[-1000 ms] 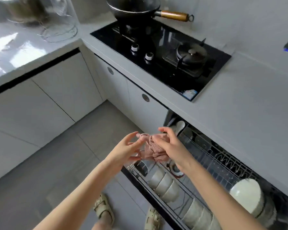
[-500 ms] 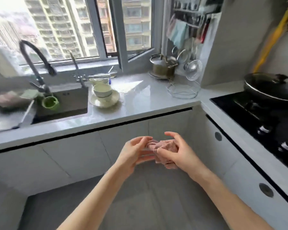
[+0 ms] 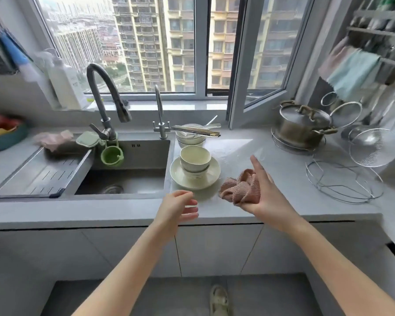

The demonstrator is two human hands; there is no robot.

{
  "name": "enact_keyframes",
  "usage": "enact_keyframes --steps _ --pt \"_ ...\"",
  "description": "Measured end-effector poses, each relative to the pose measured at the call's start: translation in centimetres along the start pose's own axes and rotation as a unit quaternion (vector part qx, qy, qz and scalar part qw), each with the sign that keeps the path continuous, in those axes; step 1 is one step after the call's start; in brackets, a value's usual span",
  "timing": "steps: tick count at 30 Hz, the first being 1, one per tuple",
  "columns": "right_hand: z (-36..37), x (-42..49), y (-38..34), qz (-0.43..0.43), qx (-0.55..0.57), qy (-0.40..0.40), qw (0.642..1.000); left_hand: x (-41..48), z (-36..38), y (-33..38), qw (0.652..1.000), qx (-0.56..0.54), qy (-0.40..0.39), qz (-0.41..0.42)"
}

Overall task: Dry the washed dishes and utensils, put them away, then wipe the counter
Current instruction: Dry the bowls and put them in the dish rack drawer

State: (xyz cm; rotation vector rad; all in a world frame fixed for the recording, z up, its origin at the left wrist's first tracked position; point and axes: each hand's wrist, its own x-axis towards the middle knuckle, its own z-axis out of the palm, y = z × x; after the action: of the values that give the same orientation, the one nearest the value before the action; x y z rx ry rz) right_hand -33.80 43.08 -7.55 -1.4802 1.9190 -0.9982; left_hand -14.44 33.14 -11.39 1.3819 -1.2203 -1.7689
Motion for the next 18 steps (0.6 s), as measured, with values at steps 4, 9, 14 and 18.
enact_keyframes --steps 4,9,14,18 --pt "-0.8 10.0 1.9 -0.023 -0.036 -0.043 0.998 10.4 0.1 2.5 0.994 0.023 0.092 -0.047" --pt "-1.2 19.6 3.6 -0.021 -0.017 -0.065 0.998 21.1 1.1 5.4 0.975 0.134 0.151 -0.088" --pt "-0.8 25.5 5.0 -0.01 0.006 -0.09 0.996 26.4 1.0 7.2 0.939 0.29 0.108 -0.147" --pt "-0.6 27.8 5.8 0.01 0.019 -0.1 0.995 28.2 0.6 7.7 0.908 0.363 0.04 -0.206"
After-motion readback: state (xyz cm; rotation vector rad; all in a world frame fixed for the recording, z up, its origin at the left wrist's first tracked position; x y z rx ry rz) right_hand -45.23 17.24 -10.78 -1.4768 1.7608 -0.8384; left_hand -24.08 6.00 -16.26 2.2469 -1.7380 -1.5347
